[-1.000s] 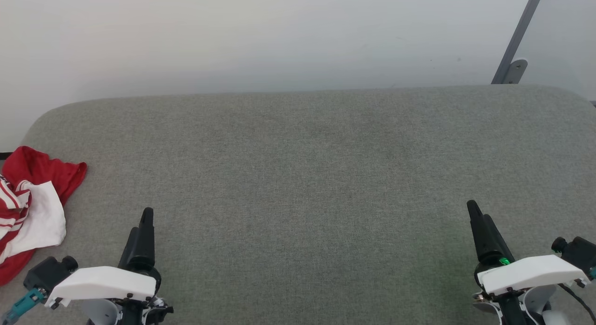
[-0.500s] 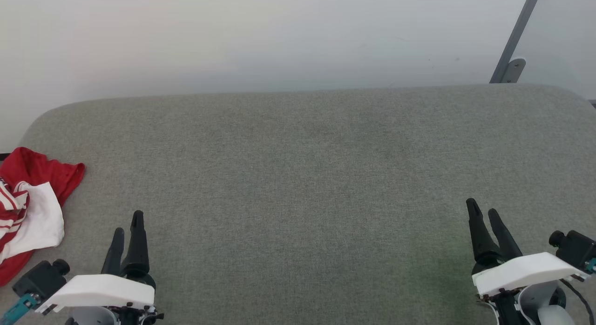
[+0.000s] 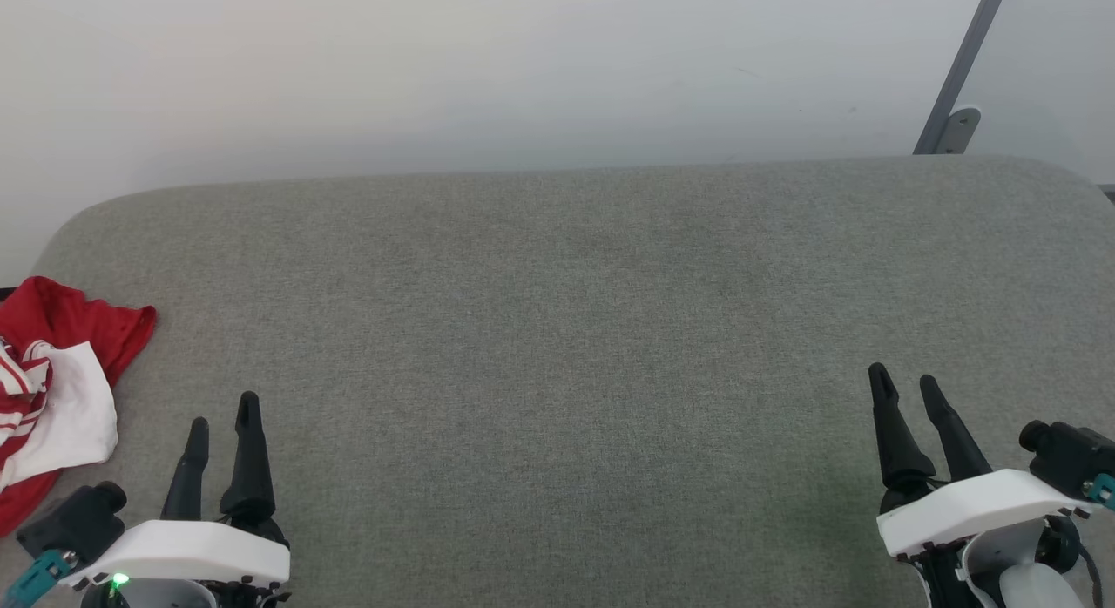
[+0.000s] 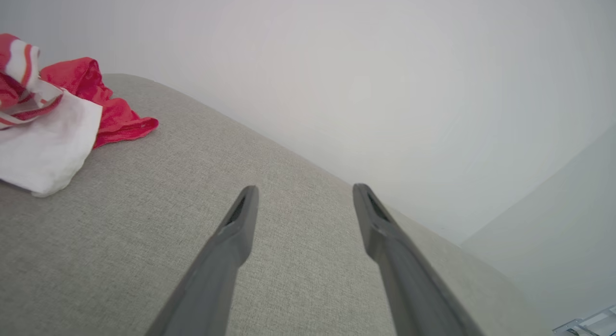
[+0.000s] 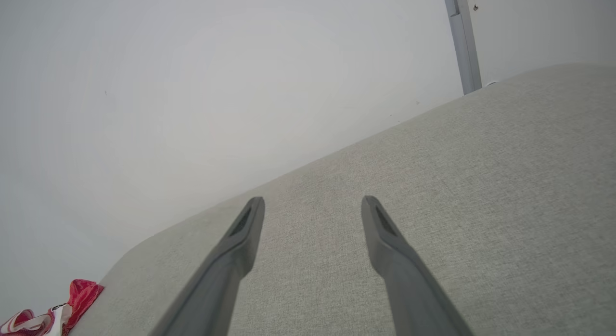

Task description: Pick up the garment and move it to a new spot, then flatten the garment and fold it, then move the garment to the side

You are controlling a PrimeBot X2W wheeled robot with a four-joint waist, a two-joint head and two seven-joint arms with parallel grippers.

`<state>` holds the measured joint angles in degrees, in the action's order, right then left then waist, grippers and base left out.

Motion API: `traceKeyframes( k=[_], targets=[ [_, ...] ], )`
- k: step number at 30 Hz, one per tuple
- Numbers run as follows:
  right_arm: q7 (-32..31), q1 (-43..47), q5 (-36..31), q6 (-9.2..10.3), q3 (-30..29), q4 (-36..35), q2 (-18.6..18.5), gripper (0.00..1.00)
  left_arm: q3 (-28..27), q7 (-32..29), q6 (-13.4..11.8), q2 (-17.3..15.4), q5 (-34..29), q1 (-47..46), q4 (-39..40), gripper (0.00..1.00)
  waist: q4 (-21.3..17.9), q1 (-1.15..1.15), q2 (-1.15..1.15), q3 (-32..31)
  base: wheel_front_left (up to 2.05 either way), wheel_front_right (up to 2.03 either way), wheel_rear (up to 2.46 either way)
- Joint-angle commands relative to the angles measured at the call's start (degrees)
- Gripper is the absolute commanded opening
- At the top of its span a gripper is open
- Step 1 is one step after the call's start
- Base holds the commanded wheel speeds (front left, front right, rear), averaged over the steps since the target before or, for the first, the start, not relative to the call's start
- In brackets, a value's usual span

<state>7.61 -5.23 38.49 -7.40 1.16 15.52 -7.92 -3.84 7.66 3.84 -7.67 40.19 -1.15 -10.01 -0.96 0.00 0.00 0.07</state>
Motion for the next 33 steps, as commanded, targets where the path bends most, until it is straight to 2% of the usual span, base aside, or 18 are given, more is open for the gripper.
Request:
traceKeyframes(
  k=[1, 15, 33],
  targets=[
    [0.71, -0.99, -1.91, -0.12, 0.08, -0.63, -0.52, 1.0, -0.46, 0.68, 0.55, -0.23, -2.4, -0.44, 0.81, 1.0, -0.03, 0.0, 0.0, 0.01, 0.0, 0.0, 0.0],
    [2.83, -1.06, -9.73, -0.12, 0.8, -1.25, -1.09, 1.0, -1.59, 2.71, 2.25, 0.75, -11.83, -0.27, 1.17, 1.0, -0.24, 0.0, 0.0, 0.0, 0.0, 0.0, 0.0],
    [4.94, -1.05, -18.1, -0.13, 1.38, -1.73, -1.74, 1.0, -2.38, 4.9, 3.16, 1.19, -20.28, 0.43, 1.7, 1.0, -0.5, 0.0, 0.0, -0.07, 0.0, 0.0, 0.0]
  ],
)
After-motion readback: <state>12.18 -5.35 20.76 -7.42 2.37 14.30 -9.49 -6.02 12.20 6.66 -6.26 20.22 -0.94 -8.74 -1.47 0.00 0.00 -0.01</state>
